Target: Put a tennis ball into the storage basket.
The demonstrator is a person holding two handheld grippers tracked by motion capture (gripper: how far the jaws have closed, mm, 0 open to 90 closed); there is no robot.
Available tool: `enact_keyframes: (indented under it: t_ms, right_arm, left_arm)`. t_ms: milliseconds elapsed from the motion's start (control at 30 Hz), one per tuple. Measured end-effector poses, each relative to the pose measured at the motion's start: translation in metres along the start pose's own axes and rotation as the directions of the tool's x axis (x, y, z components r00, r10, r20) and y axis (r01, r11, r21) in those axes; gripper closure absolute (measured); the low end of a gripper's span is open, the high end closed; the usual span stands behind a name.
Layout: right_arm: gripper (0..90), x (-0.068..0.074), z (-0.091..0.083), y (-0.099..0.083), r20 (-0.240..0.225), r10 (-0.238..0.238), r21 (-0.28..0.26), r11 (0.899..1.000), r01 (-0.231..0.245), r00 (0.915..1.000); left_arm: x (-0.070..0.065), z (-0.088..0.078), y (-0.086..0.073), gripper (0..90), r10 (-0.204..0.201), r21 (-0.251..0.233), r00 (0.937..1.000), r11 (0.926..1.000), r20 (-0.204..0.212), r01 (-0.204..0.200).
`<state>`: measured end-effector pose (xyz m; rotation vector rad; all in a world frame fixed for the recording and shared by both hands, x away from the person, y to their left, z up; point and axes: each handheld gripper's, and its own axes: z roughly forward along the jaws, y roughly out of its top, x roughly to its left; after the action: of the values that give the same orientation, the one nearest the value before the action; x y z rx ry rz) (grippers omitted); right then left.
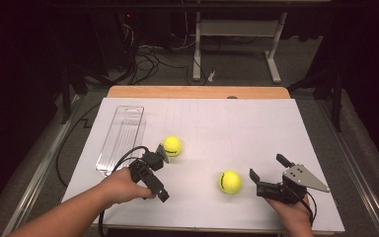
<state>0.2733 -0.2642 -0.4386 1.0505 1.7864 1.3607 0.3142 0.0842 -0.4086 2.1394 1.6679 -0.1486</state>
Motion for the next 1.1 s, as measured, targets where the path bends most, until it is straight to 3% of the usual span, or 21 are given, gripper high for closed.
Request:
enact_keyframes:
  t_ms: [267,367,533,1100]
  right_arm:
    - [0.4,-0.001,-0.001,0.000,0.001,0.003,-0.003,1.000,-0.003,1.0000]
    - [0.4,-0.001,-0.001,0.000,0.001,0.005,-0.004,1.000,-0.005,1.0000]
    - [0.4,-0.001,-0.001,0.000,0.002,0.005,-0.005,1.000,-0.005,1.0000]
    - [0.4,-0.002,-0.002,0.000,-0.001,0.006,-0.008,1.000,-0.006,1.0000]
  left_arm:
    - [-0.008,-0.006,0.019,0.5,0.017,0.006,0.9999,0.9998,0.004,-0.017]
    - [-0.009,-0.008,0.028,0.5,0.000,-0.003,1.0000,1.0000,0.010,0.000]
    - [-0.010,-0.009,0.037,0.5,0.008,0.007,0.9999,0.9999,0.009,-0.009]
    - [-0.009,-0.016,0.073,0.5,-0.016,-0.006,0.9998,0.9999,0.012,0.016]
